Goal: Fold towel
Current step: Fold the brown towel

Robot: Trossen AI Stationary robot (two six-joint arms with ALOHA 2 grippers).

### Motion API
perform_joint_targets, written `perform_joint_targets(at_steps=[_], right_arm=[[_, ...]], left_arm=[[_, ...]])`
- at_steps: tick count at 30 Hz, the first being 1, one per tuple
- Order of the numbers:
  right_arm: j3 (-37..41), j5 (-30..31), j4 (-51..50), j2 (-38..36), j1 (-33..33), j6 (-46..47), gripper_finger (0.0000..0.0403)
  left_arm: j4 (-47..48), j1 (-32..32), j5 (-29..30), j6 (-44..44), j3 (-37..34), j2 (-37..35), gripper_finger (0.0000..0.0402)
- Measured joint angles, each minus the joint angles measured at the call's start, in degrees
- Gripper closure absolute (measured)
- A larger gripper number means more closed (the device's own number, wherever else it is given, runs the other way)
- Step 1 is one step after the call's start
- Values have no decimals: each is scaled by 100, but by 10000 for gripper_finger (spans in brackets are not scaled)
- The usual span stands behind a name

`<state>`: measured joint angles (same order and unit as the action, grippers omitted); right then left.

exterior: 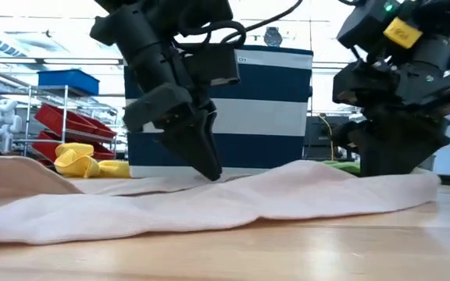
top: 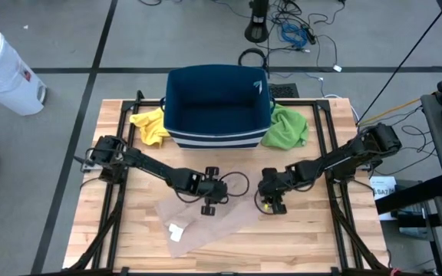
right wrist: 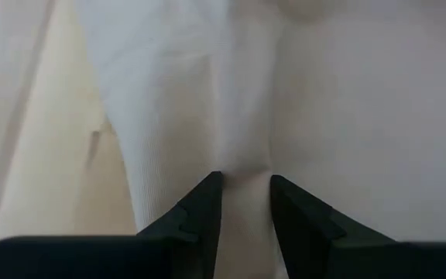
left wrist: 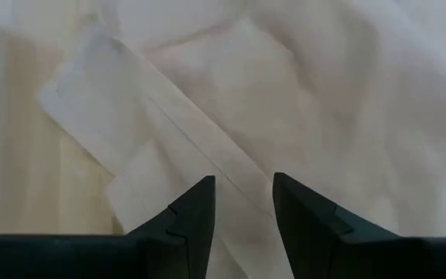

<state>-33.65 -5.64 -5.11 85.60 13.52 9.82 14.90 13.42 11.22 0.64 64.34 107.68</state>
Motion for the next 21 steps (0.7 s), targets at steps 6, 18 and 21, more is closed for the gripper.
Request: perform_joint_targets(at_steps=[6, 18, 21], right_arm=[[-4, 480, -56, 0, 214, 29, 303], [-35, 604, -811, -61, 126, 300, 303], [-19, 598, -939, -193, 126, 299, 303]], left_arm=[[75, 116, 13, 414, 9, -72, 264], [1089, 1245, -24, 1702, 7, -75, 264], [1244, 1417, 133, 1912, 7, -148, 264]])
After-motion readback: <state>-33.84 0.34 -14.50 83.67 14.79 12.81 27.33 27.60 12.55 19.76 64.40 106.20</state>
